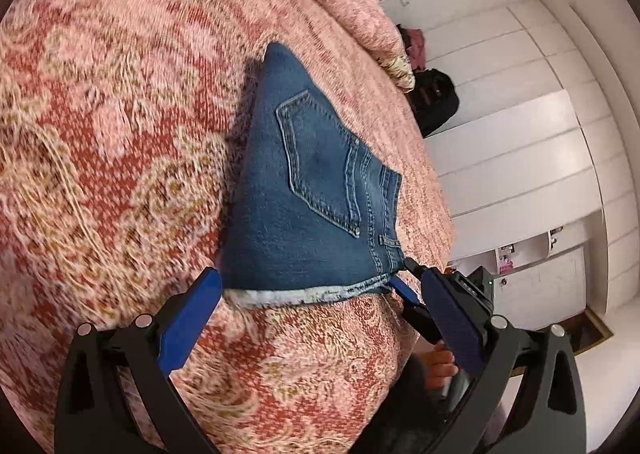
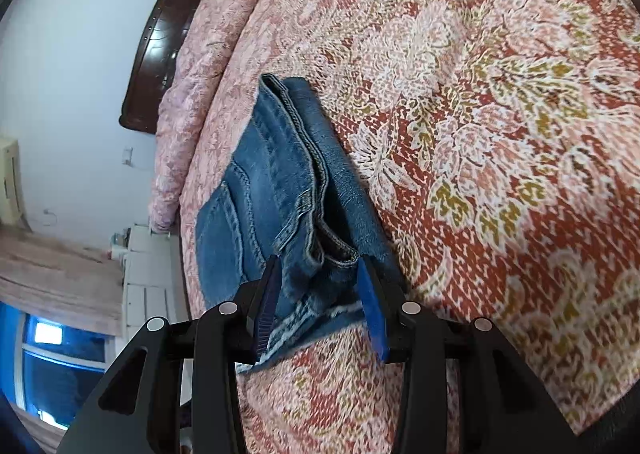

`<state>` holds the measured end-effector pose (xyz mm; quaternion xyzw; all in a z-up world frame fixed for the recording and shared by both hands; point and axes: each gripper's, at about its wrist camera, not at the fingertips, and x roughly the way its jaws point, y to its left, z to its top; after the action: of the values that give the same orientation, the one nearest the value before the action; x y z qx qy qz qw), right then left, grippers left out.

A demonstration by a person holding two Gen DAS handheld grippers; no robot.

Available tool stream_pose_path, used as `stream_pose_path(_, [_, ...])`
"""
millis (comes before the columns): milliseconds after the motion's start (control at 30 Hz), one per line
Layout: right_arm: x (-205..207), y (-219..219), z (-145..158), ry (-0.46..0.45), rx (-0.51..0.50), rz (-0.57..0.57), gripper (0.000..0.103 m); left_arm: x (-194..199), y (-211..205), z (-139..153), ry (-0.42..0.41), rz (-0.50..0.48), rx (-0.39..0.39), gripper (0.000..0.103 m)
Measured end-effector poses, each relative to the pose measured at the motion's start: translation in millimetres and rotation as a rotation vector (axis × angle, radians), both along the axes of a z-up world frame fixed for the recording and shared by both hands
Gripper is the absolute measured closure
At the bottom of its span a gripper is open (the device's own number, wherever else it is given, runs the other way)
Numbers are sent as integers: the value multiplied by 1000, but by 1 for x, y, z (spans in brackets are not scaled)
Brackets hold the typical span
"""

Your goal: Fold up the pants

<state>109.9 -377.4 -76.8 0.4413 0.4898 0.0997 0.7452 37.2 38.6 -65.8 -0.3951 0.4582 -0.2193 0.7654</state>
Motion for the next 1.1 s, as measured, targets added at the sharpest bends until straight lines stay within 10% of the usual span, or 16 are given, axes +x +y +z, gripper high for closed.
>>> stream_pose_path(300, [5, -1, -4, -13, -2, 24, 65, 16, -42, -10, 59, 5, 154, 8])
stream_pose_path(367, [3, 3, 1, -36, -42, 51, 71, 17, -44, -14, 69, 21, 189, 24])
stream_pose_path(433, [2, 7, 2, -55, -42, 66, 82, 15, -38, -19, 98, 50, 240, 70])
stream_pose_path(533, [-4, 15, 10, -90, -19, 85, 84, 12, -27, -27, 122, 73, 212, 79])
stream_pose_path(767, [-16, 15, 0, -62, -115, 114, 86, 4, -23, -7, 99, 81, 365, 82])
stream_pose_path(833, [-16, 10, -14, -59, -58, 82, 87, 5, -17, -7, 98, 72, 422, 67])
stream_pose_path(1100, [-16, 11, -11, -53, -25, 77, 86, -15, 21, 37, -11, 351, 491, 54])
